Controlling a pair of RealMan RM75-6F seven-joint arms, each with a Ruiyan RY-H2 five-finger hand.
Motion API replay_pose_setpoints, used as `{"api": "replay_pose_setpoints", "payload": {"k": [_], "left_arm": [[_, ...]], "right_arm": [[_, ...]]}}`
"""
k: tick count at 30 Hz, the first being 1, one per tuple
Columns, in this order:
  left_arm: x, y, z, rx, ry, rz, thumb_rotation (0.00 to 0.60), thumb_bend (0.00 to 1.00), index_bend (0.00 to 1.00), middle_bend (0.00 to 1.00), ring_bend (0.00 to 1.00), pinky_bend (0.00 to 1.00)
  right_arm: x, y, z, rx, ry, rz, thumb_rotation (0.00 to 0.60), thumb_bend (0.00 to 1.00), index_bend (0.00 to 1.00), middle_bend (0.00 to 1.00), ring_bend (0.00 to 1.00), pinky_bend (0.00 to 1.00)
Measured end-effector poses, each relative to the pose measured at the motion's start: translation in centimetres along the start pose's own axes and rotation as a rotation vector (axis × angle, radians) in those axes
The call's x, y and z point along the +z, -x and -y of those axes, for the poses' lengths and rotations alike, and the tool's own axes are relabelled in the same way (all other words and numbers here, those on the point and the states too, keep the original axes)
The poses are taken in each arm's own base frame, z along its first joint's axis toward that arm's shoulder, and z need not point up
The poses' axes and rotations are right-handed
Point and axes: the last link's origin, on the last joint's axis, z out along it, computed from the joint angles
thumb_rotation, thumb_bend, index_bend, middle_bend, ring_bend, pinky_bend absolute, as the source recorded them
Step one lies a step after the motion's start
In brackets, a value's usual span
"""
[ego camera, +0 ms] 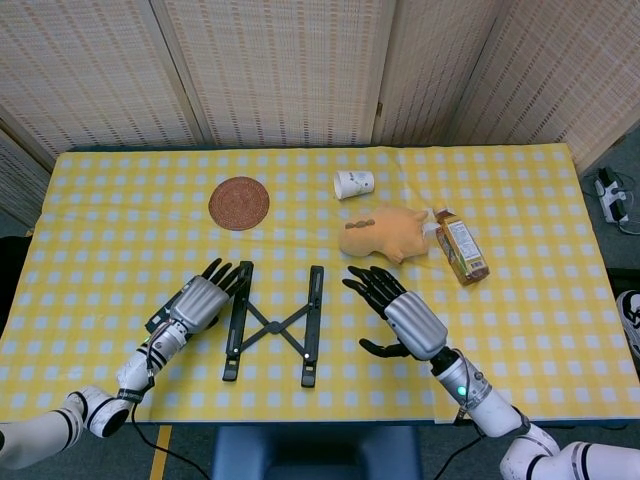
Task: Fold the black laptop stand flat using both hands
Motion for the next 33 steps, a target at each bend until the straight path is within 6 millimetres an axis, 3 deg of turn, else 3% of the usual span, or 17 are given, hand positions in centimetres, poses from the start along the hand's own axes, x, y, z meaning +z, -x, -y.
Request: {"api": "replay_pose_setpoints", "payload": {"k": [21, 33], "left_arm": [[3.7, -1.1, -2.7, -0.088, 0.028, -0.054, 0.6, 0.27, 0.05, 0.02, 0.0, 0.0], [5.7, -1.9, -2.3, -0.088, 0.018, -0.057, 0.6, 0.25, 0.05, 0.02, 0.0, 0.0]], "right_arm": [[-0.5, 0.5, -1.4, -0.025, 0.034, 0.035, 0.6, 0.31, 0.0, 0.0, 0.0, 0.0], [-0.7, 1.9, -2.3, -0.303, -0.029, 0.13, 0.6, 0.31, 0.0, 0.0, 0.0, 0.0]]}}
